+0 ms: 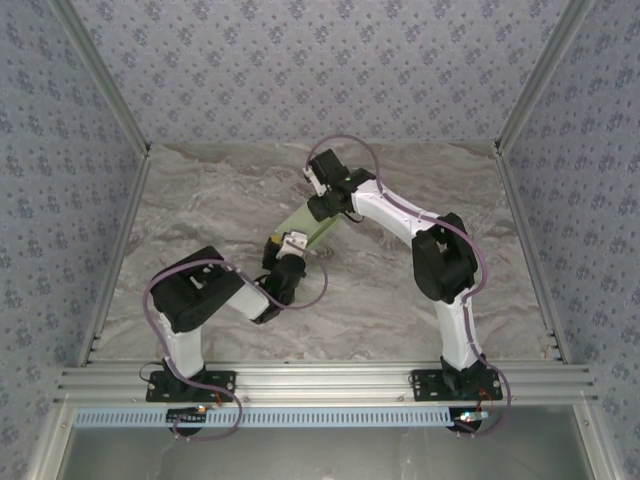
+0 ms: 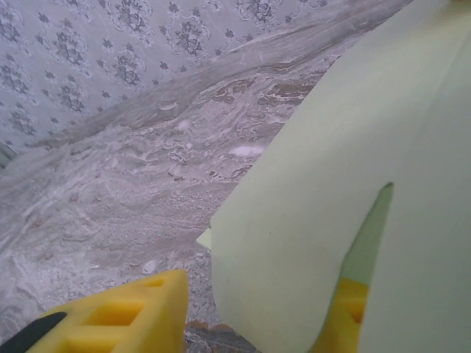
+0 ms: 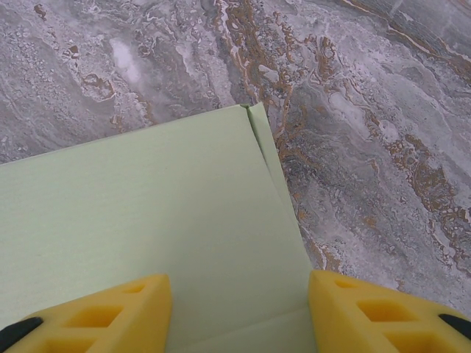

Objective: Fold the paper box

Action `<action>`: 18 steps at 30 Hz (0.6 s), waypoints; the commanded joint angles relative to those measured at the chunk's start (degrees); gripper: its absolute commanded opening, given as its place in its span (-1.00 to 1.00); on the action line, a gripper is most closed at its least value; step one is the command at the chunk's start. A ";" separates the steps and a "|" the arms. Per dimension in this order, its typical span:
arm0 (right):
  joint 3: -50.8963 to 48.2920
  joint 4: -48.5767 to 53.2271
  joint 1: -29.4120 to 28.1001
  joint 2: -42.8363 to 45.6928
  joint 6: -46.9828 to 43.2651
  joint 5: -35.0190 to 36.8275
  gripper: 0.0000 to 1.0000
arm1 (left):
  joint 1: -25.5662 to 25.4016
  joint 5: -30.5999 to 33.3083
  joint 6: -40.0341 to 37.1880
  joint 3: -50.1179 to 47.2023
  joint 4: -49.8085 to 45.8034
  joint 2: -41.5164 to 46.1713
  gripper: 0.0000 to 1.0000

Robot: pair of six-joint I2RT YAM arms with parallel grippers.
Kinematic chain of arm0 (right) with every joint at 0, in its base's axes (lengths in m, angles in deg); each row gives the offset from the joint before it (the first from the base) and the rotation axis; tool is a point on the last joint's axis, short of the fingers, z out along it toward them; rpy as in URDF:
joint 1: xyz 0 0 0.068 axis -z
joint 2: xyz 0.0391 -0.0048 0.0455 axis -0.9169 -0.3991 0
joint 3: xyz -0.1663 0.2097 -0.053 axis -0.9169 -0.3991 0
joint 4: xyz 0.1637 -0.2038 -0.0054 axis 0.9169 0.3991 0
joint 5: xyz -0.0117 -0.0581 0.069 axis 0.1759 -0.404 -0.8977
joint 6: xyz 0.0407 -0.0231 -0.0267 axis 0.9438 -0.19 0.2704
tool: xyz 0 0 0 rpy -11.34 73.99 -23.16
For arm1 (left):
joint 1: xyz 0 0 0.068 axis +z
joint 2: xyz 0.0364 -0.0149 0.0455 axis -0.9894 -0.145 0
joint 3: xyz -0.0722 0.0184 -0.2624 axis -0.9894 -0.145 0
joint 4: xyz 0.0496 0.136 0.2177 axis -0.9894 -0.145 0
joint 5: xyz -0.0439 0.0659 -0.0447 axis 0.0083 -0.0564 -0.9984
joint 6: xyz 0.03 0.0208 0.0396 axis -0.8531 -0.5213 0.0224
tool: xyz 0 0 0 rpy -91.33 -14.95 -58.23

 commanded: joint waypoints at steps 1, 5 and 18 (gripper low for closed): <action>-0.90 0.21 0.39 0.67 -0.62 0.04 0.07 | -0.56 -2.33 4.11 -2.03 -4.20 4.19 -0.02; -0.80 0.19 0.54 0.33 -0.52 -0.30 0.07 | -0.56 -5.46 8.26 -4.09 -9.70 9.02 0.03; -0.55 -0.17 0.95 -0.03 -0.77 -1.20 0.06 | 8.68 -22.72 21.72 -5.08 -34.72 30.93 -0.07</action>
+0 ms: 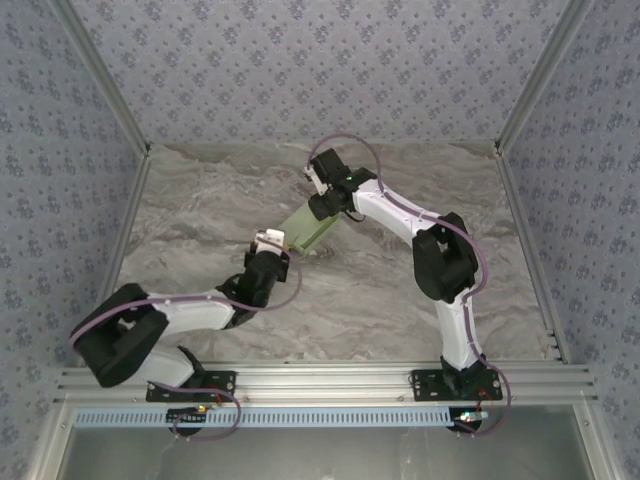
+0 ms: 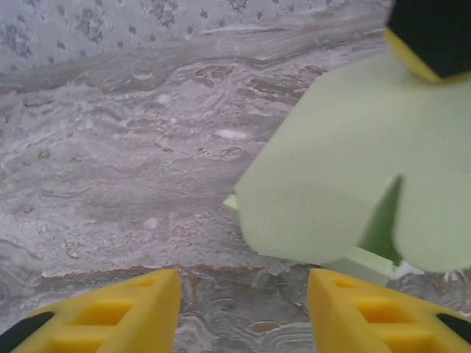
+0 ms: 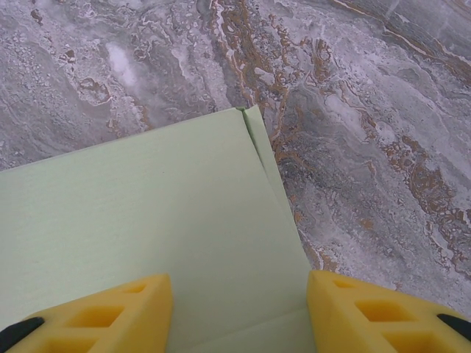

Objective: Fold the paper box

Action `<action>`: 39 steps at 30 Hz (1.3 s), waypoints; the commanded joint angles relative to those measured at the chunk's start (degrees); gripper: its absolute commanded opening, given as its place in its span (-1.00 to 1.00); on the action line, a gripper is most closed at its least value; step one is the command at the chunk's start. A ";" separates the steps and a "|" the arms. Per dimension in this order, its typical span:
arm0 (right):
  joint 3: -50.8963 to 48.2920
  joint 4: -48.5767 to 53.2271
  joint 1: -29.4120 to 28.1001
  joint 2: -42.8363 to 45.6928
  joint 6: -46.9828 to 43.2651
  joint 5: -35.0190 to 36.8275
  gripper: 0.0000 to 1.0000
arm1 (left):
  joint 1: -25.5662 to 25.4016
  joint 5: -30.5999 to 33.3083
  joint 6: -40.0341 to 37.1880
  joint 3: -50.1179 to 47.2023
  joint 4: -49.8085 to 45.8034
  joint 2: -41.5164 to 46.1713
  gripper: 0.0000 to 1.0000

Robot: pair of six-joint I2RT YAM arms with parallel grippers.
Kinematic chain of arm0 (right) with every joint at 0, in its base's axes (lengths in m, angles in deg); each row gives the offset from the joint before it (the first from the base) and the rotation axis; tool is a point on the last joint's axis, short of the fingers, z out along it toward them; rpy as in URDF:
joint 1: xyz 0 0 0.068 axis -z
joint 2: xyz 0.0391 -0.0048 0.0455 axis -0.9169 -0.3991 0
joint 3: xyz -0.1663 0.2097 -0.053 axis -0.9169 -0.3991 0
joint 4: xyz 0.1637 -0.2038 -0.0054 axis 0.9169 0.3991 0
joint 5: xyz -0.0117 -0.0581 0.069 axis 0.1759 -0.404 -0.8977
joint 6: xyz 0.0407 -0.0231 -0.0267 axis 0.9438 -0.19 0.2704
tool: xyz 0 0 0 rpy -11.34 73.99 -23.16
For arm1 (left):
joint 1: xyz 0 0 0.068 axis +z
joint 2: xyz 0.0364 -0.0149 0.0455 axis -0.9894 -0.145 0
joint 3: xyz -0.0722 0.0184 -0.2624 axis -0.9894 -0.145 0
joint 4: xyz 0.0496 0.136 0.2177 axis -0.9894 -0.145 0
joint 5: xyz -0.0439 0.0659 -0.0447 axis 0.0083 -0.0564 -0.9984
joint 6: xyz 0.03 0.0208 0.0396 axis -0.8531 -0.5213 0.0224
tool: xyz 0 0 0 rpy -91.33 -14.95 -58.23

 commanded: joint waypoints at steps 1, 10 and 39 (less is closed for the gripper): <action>-0.35 0.33 0.28 -0.02 -0.78 -0.91 0.06 | 5.29 -9.60 7.19 0.97 -9.07 4.09 -0.10; 1.80 1.50 0.19 -0.02 -0.65 -0.93 0.07 | 13.46 -20.87 10.39 4.36 -16.82 6.02 -0.14; -29.61 -10.74 15.57 27.49 11.96 -14.04 0.25 | 10.38 -25.23 -11.00 18.48 -21.32 -11.75 0.41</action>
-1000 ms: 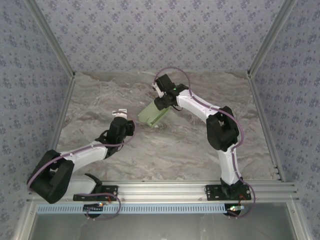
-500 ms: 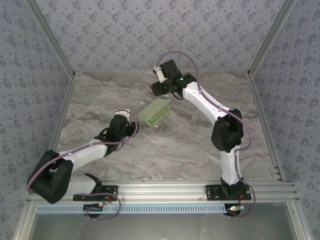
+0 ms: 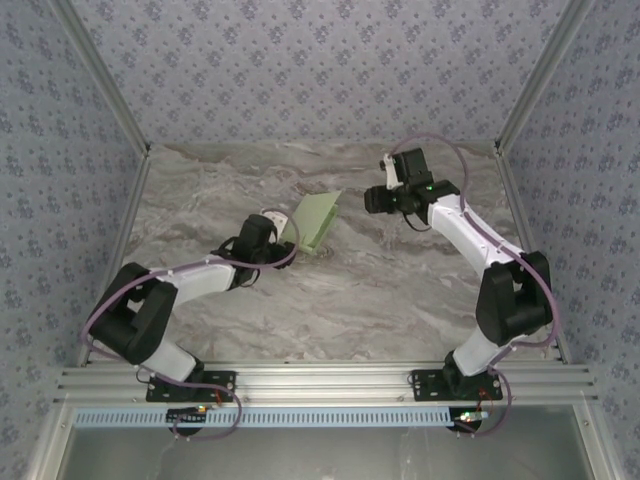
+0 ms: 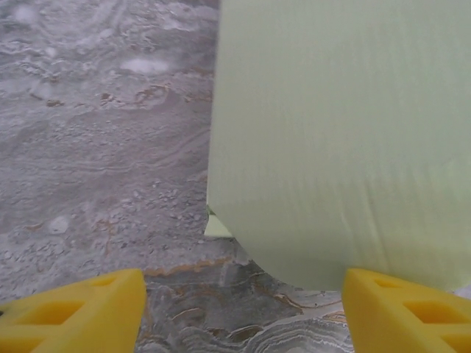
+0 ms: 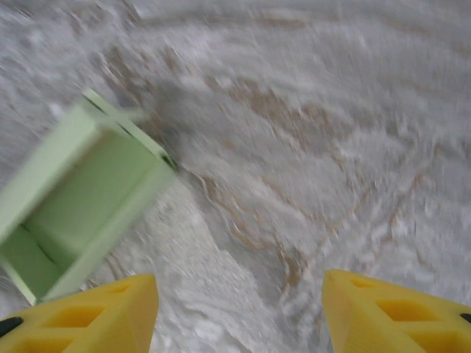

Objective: Fold the paper box

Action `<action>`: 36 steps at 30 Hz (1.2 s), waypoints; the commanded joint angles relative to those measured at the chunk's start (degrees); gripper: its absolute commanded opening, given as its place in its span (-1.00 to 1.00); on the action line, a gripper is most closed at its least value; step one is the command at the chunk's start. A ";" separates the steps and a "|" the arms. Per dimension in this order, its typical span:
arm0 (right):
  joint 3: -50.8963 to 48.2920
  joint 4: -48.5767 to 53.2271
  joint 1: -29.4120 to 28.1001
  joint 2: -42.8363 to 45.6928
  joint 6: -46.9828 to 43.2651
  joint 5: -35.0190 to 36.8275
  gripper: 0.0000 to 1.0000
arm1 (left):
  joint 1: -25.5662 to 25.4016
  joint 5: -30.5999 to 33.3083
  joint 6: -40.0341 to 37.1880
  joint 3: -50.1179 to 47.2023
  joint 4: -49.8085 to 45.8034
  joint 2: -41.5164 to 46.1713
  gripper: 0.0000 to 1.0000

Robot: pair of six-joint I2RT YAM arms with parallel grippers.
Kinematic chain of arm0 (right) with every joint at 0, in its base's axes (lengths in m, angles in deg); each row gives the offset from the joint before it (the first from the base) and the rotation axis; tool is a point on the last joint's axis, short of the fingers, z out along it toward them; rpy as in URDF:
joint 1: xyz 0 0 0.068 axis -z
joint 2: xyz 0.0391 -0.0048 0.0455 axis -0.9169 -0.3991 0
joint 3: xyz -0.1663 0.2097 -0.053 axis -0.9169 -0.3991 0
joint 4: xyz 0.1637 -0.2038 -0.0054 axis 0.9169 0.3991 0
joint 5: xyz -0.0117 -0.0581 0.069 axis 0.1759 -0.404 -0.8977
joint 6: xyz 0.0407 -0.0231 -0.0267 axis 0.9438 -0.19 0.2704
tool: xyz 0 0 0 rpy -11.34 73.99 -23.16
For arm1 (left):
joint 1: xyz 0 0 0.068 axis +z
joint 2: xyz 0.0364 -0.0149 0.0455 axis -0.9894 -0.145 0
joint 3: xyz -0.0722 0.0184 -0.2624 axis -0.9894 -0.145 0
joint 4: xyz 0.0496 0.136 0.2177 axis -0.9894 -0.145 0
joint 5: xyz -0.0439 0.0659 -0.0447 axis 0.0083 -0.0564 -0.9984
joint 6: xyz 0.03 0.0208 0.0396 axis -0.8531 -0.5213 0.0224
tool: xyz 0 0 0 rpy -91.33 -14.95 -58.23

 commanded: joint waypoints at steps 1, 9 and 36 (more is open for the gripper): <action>-1.20 -2.45 -0.64 0.20 1.75 -3.15 0.25 | -1.47 2.63 -3.33 3.17 -1.61 -1.79 0.42; -1.18 -1.78 -0.49 -3.08 1.39 -5.12 0.23 | -2.63 2.22 -2.00 -1.61 -2.50 8.15 0.41; 1.43 -10.08 -10.24 -12.18 3.34 -19.04 -0.07 | -3.03 4.99 3.71 4.70 -10.70 15.02 0.53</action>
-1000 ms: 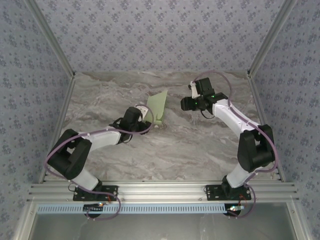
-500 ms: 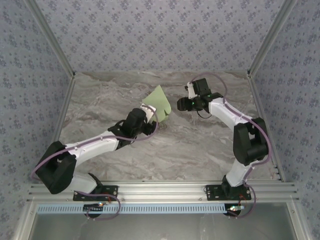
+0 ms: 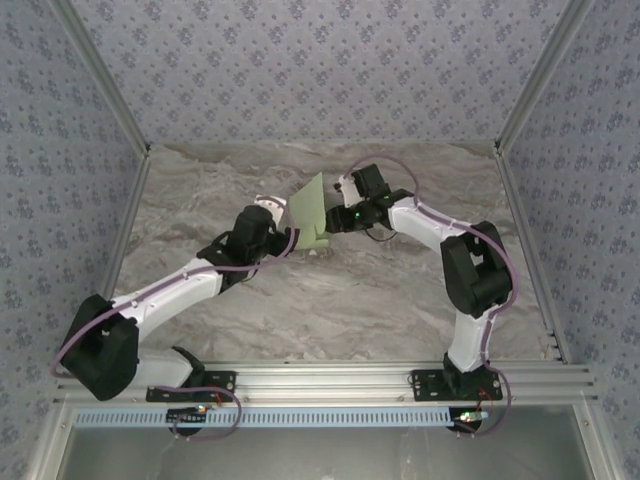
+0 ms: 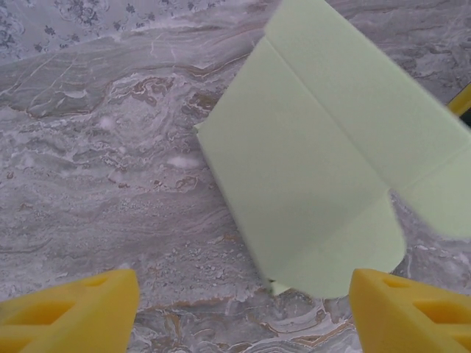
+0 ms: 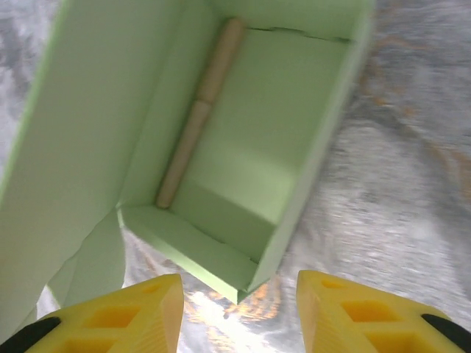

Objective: Fold the paper box

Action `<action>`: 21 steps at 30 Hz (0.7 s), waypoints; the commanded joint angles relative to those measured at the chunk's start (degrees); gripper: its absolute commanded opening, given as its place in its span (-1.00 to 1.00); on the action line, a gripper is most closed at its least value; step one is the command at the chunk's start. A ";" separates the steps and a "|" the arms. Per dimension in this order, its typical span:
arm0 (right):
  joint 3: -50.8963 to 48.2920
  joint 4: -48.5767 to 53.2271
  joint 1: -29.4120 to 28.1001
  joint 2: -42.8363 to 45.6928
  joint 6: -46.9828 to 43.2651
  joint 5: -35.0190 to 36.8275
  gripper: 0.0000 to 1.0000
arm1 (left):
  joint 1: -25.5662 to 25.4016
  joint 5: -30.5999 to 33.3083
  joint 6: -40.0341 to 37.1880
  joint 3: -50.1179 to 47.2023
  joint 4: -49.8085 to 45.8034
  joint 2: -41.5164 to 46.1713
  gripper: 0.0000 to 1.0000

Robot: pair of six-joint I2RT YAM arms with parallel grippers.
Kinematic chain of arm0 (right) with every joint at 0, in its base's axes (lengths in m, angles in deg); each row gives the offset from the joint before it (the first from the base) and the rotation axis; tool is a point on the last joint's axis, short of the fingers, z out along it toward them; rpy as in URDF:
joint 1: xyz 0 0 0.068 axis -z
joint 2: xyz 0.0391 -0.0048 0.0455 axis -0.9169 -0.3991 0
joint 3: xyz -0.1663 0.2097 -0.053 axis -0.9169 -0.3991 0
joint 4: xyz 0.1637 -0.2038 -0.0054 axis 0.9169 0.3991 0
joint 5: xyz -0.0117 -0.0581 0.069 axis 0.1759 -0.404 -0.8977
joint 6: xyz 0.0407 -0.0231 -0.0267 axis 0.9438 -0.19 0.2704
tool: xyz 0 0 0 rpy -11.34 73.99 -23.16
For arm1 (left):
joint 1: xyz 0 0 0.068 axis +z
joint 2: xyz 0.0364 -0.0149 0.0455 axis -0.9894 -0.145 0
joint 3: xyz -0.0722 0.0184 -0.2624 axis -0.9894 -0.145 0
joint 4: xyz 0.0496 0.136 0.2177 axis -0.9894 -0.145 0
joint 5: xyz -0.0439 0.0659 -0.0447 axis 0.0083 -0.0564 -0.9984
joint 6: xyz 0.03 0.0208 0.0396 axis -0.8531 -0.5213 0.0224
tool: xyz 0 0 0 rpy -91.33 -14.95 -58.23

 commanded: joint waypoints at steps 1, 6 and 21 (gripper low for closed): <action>-1.43 -0.67 -1.25 2.26 0.21 -0.83 -0.07 | 0.68 -2.41 0.45 0.17 -1.62 1.72 0.54; -4.42 1.16 -0.27 5.57 -0.46 4.08 -0.07 | 0.50 -4.26 -2.14 2.26 -4.10 1.88 0.55; -9.91 -4.58 6.50 9.64 -7.11 2.75 0.05 | -0.76 -1.47 -16.60 15.93 -14.72 -4.49 0.59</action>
